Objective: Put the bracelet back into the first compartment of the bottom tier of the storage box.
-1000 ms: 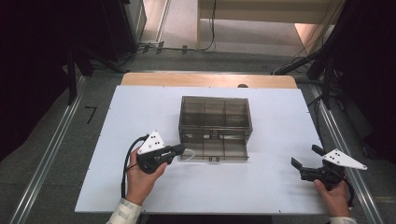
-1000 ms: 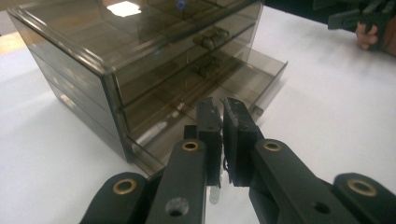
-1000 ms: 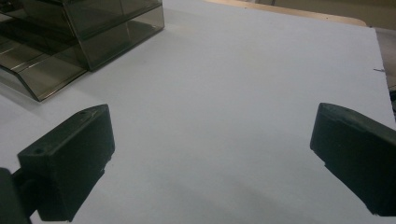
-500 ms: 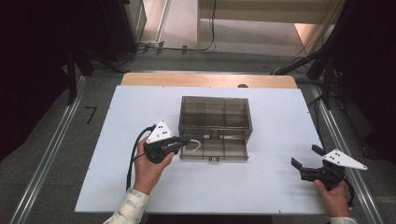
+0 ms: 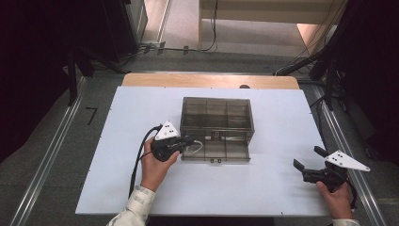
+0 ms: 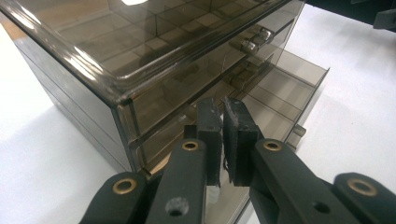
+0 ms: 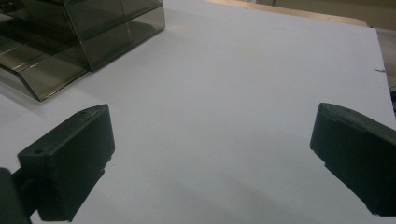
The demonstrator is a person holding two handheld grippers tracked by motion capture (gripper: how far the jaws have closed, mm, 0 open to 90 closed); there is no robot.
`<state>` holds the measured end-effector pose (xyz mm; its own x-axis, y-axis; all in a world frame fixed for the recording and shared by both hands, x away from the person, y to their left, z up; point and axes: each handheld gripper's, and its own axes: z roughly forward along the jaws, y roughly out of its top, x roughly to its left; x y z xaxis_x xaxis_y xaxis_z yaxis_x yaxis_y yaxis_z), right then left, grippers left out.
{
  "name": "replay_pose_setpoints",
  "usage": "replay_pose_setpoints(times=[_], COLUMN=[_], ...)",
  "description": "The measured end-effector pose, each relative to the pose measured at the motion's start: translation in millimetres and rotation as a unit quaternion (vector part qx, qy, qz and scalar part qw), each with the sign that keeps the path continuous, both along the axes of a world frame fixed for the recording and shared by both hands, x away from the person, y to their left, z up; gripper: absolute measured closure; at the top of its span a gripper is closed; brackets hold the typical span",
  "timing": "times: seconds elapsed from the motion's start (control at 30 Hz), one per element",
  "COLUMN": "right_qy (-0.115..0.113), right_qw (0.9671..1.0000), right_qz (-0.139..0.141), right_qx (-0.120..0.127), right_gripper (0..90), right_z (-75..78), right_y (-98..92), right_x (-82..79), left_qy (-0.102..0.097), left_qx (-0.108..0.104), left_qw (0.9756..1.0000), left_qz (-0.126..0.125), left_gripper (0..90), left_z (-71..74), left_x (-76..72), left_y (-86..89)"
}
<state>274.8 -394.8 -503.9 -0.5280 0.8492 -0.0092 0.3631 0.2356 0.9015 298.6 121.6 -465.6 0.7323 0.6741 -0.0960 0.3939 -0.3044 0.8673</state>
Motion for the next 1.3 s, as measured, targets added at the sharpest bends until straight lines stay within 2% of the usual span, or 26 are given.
replay_pose_setpoints(times=[0.37, 0.6, 0.87, 1.0, 1.2, 1.3], right_qy=[0.0, 0.0, 0.0, -0.001, -0.001, -0.001], right_qw=[1.0, 1.0, 1.0, 1.0, 1.0, 1.0], right_qz=[0.0, 0.001, 0.001, 0.001, 0.001, 0.002], right_qx=[0.0, -0.001, -0.002, -0.002, -0.002, -0.001], right_gripper=[0.0, 0.0, 0.0, 0.0, 0.0, 0.0], right_z=[0.0, 0.0, -0.1, -0.1, 0.0, 0.0], right_y=[0.3, 0.1, 0.3, 0.3, 0.3, 0.2], right_x=[0.0, -0.1, 0.0, -0.1, -0.2, -0.2], left_qy=[0.007, 0.01, 0.004, 0.001, 0.003, 0.003], left_qx=[0.003, 0.008, 0.016, 0.023, 0.022, 0.021], left_qw=[1.0, 0.9999, 0.9997, 0.9995, 0.9995, 0.9995], left_qz=[-0.003, 0.005, 0.017, 0.022, 0.024, 0.024], left_gripper=[86.8, 86.7, 86.3, 80.3, 76.3, 70.3], left_z=[-7.9, -17.1, -20.8, -20.8, -20.6, -19.3], left_x=[3.8, 5.8, 5.4, 5.0, 3.4, 0.9], left_y=[-5.9, -6.2, -4.3, -4.1, -1.8, 0.9])
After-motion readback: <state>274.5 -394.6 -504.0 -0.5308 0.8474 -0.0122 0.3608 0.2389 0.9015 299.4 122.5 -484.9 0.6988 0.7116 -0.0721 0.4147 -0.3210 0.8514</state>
